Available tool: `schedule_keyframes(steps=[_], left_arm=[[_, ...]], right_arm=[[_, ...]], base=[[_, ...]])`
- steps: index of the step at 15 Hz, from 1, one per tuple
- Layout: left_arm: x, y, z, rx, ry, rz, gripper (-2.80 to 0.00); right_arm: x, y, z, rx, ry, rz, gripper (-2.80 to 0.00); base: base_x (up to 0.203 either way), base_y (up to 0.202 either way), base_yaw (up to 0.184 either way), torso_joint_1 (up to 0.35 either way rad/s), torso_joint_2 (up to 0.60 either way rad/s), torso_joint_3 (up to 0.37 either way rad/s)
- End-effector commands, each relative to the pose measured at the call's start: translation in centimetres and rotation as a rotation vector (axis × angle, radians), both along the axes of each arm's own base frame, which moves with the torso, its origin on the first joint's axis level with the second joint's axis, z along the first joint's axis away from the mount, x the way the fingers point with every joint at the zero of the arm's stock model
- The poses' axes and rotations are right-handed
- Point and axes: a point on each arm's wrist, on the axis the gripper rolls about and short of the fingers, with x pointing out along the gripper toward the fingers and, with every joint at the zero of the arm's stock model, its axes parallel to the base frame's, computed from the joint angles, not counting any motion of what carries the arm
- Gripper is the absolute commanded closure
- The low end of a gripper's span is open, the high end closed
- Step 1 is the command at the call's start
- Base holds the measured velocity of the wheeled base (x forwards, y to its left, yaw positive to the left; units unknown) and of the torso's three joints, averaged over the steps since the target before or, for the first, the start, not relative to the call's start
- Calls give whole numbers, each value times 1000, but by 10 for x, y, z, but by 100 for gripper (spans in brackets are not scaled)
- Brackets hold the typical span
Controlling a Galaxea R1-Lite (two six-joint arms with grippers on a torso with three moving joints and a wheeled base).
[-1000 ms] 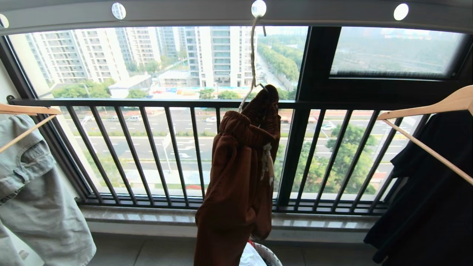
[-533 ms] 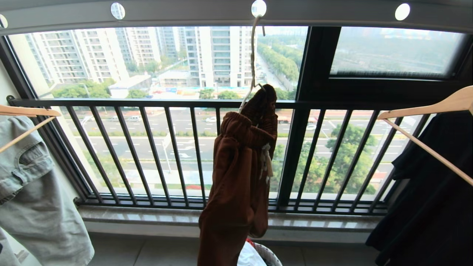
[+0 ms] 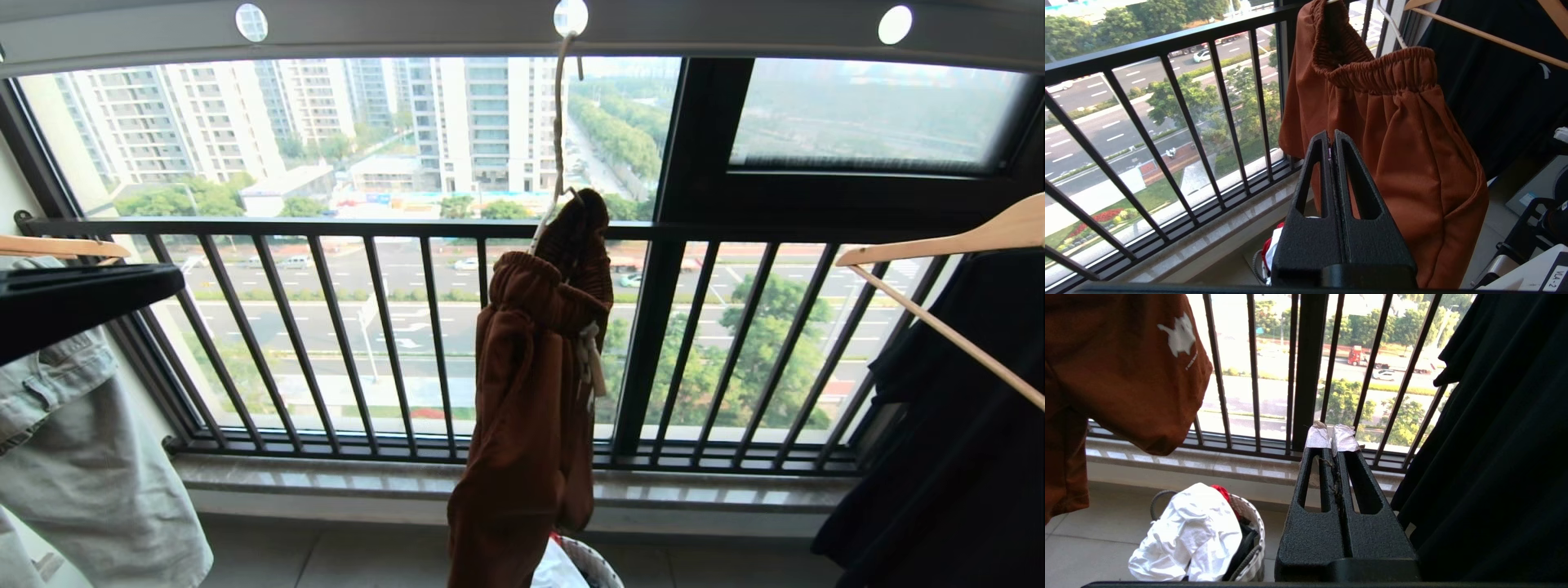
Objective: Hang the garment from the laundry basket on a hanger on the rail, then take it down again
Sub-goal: Take the clothes off the clothes rack
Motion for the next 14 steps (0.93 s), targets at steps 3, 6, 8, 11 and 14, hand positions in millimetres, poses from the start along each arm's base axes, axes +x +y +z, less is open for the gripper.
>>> schedule_keyframes(steps=[3, 6, 8, 11, 14], left_arm=[[73, -54, 30, 40, 96, -119, 0], [89, -89, 36, 67, 102, -117, 0], [92, -107, 41, 70, 95, -151, -280], [104, -136, 41, 86, 91, -143, -280], [108, -155, 44, 89, 70, -103, -280]], right_arm=[[0, 0, 0, -1, 4, 12, 0], [0, 0, 0, -1, 4, 12, 0], [0, 0, 0, -1, 4, 12, 0], [0, 0, 0, -1, 4, 12, 0], [0, 0, 0, -1, 4, 11, 0]], base=[[0, 0, 0, 0, 0, 0], [0, 0, 0, 0, 0, 0], [0, 0, 0, 0, 0, 0], [0, 0, 0, 0, 0, 0], [0, 0, 0, 0, 0, 0]])
